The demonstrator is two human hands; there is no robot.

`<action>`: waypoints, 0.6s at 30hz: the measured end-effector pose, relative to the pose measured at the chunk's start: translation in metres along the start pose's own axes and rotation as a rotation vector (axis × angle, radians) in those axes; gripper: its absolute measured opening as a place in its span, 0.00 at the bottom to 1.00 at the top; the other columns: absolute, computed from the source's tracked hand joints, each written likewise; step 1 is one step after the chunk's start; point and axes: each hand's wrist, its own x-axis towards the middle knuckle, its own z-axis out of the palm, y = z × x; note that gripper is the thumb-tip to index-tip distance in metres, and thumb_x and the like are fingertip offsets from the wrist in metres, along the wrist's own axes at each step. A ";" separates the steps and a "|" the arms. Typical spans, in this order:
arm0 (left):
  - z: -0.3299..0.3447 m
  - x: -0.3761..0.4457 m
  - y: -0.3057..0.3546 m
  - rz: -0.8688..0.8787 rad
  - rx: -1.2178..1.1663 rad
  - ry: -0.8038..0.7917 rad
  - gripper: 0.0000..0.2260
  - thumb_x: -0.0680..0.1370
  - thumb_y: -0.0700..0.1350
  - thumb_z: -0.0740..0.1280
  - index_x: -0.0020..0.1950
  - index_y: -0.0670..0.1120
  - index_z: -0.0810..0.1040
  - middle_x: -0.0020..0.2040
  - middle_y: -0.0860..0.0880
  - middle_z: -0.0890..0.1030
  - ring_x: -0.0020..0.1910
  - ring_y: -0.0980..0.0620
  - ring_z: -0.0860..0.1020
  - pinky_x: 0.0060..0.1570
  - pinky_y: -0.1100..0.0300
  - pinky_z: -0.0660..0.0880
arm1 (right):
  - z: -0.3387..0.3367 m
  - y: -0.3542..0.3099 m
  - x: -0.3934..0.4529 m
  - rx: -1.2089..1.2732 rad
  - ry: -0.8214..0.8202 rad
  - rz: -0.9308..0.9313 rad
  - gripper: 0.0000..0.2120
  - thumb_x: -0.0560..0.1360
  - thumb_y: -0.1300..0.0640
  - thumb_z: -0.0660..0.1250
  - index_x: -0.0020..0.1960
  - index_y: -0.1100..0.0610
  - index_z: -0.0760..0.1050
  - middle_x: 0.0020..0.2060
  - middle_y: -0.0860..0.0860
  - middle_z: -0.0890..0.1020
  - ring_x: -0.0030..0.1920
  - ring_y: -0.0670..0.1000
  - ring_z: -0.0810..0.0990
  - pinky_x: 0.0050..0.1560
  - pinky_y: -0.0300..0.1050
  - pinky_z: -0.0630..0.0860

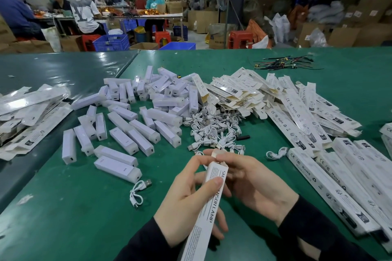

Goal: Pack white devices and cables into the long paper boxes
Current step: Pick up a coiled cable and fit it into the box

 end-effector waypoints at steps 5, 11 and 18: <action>0.000 -0.001 0.003 0.024 -0.074 -0.030 0.10 0.78 0.44 0.61 0.58 0.46 0.69 0.44 0.39 0.78 0.27 0.39 0.79 0.24 0.52 0.78 | -0.001 -0.001 0.001 0.071 -0.050 0.007 0.17 0.70 0.59 0.66 0.57 0.60 0.83 0.39 0.54 0.76 0.29 0.47 0.70 0.29 0.37 0.70; 0.003 -0.002 -0.002 0.011 -0.050 -0.030 0.04 0.78 0.46 0.60 0.53 0.51 0.72 0.44 0.42 0.79 0.30 0.37 0.80 0.25 0.50 0.79 | -0.003 0.000 0.002 -0.045 0.008 -0.014 0.15 0.67 0.61 0.67 0.52 0.60 0.84 0.35 0.57 0.77 0.28 0.50 0.67 0.28 0.40 0.65; 0.001 -0.001 -0.004 0.015 -0.036 -0.016 0.08 0.78 0.45 0.61 0.56 0.49 0.67 0.43 0.42 0.78 0.29 0.38 0.80 0.24 0.50 0.79 | 0.000 -0.001 -0.001 -0.009 0.040 -0.035 0.15 0.74 0.57 0.65 0.51 0.67 0.82 0.30 0.55 0.76 0.26 0.50 0.69 0.30 0.43 0.66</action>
